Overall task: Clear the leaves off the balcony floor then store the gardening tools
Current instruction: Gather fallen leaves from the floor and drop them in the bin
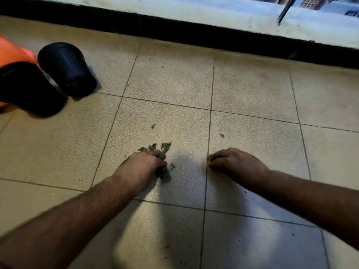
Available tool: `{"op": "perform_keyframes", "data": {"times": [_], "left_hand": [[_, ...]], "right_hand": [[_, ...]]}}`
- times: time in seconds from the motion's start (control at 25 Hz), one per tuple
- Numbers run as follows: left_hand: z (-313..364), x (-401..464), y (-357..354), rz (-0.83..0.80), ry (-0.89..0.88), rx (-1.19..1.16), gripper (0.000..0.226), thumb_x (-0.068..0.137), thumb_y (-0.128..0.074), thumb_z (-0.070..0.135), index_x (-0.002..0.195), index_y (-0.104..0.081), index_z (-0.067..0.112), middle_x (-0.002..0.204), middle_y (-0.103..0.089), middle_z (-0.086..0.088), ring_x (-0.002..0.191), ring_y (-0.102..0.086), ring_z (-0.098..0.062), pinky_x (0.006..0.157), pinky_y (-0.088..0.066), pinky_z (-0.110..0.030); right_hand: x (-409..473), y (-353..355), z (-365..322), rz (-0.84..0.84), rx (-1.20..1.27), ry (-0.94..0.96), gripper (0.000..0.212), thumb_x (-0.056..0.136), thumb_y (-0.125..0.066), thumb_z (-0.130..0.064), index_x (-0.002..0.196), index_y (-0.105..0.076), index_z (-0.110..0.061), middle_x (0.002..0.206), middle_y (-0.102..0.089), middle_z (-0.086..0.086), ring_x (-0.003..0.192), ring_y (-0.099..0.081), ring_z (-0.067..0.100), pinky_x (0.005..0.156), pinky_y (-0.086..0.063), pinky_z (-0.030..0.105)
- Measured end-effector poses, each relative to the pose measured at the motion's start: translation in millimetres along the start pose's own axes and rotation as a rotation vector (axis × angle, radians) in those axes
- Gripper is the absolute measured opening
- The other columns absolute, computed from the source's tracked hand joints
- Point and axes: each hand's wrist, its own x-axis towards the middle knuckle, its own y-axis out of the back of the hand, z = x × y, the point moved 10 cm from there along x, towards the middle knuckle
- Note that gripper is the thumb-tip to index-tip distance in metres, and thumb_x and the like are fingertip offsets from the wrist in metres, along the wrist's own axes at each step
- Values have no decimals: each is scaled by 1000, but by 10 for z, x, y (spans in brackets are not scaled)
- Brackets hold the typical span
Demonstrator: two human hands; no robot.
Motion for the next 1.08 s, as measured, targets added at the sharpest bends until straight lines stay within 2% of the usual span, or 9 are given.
{"op": "perform_keyframes", "data": {"times": [0.12, 0.24, 0.32, 0.44, 0.56, 0.68, 0.8, 0.92, 1.08], "left_hand": [[29, -54, 80, 66, -30, -30, 34, 97, -60, 22, 125, -66, 40, 129, -64, 12, 116, -59, -8, 101, -48, -29], [-211, -23, 428, 228, 70, -168, 27, 94, -65, 20, 114, -73, 37, 113, -71, 15, 98, -63, -6, 89, -51, -26], [-359, -11, 660, 406, 118, -230, 28, 91, -68, 15, 113, -75, 31, 111, -73, 13, 98, -67, -10, 89, -52, -27], [-372, 138, 701, 448, 157, -281, 29, 92, -67, 12, 116, -75, 27, 116, -73, 7, 103, -66, -12, 92, -50, -27], [-207, 242, 794, 490, 122, -312, 26, 94, -66, 15, 116, -75, 26, 114, -73, 7, 102, -66, -13, 95, -52, -29], [-103, 126, 465, 316, 41, -187, 24, 96, -62, 19, 113, -73, 30, 107, -70, 7, 92, -64, -12, 85, -54, -31], [-174, -132, 75, 209, 5, -93, 30, 94, -59, 14, 117, -71, 30, 120, -67, 9, 103, -64, -14, 88, -52, -32], [-171, -192, 1, 182, -25, -99, 33, 95, -59, 14, 124, -70, 28, 128, -65, 8, 112, -62, -16, 95, -50, -31], [-449, -23, 518, 415, 109, -175, 27, 95, -62, 13, 118, -72, 21, 123, -67, 4, 105, -62, -14, 88, -41, -22]], "right_hand": [[-35, 13, -69, -18, 22, -49, 28, 102, -53, -20, 125, -68, -27, 125, -66, -3, 115, -61, 17, 94, -53, 35], [25, 370, 348, 173, 273, -344, 22, 99, -63, -16, 117, -75, -21, 117, -72, -6, 104, -67, 10, 96, -50, 25], [65, 601, 693, 351, 372, -503, 20, 95, -70, -17, 113, -77, -19, 113, -76, -4, 98, -70, 11, 95, -54, 28], [236, 624, 880, 386, 364, -585, 20, 95, -71, -15, 113, -77, -21, 115, -75, -1, 96, -70, 17, 87, -60, 38], [424, 450, 747, 310, 243, -526, 25, 95, -67, -10, 113, -75, -25, 115, -74, -2, 99, -69, 17, 88, -58, 35], [409, 283, 521, 245, 131, -382, 26, 97, -66, -11, 117, -74, -23, 112, -73, 0, 98, -67, 20, 80, -50, 26], [259, 208, 356, 199, 70, -226, 18, 99, -61, -13, 111, -73, -19, 106, -72, 1, 97, -67, 21, 80, -54, 29], [153, 190, 267, 108, 57, -172, 23, 101, -57, -19, 119, -71, -21, 114, -69, -1, 103, -64, 18, 87, -54, 31], [238, 549, 615, 300, 210, -376, 25, 100, -63, -22, 123, -72, -20, 119, -71, -1, 103, -66, 17, 90, -55, 33]]}}
